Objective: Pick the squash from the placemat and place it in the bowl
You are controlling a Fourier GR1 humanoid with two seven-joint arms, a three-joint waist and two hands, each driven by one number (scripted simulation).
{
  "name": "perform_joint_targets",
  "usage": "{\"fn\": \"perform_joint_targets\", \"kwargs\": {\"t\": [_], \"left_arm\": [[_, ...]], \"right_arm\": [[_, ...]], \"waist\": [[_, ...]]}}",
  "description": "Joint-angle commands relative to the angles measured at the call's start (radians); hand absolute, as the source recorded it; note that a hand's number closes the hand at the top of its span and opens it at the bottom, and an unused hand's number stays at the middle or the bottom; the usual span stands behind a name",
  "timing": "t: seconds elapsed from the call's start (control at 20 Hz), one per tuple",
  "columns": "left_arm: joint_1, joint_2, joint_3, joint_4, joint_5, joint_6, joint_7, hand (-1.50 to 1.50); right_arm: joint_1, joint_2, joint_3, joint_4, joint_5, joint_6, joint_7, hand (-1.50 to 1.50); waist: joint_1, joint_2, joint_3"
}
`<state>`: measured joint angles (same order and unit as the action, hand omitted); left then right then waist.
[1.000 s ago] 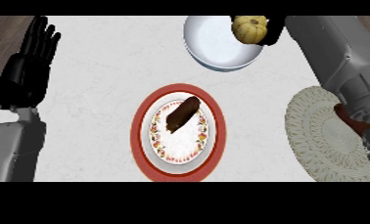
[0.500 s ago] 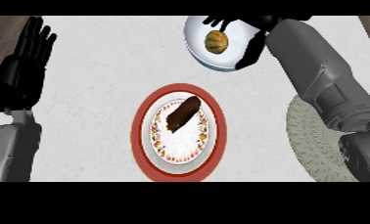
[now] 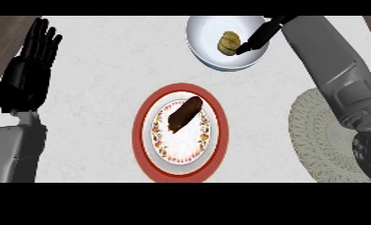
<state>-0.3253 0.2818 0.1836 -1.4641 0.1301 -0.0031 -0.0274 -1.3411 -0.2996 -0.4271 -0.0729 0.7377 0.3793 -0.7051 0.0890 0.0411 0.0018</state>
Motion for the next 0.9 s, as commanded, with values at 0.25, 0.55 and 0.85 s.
{"fn": "perform_joint_targets", "kwargs": {"t": [0.25,0.55,0.85], "left_arm": [[-0.034,0.002,-0.010,-0.029,0.014,-0.010,0.034,0.00],[-0.044,-0.002,-0.015,-0.016,0.011,-0.015,0.018,0.00],[-0.059,0.000,-0.020,-0.035,0.018,-0.024,0.022,0.00]], "right_arm": [[0.029,-0.202,-0.117,0.009,-0.113,0.108,0.067,-1.50],[0.051,-0.276,-0.151,0.005,-0.147,0.174,0.069,-1.50],[0.066,-0.328,-0.163,-0.006,-0.160,0.211,0.086,-1.50]], "waist": [[0.028,0.020,0.003],[0.052,0.042,0.006],[0.078,0.052,0.009]]}}
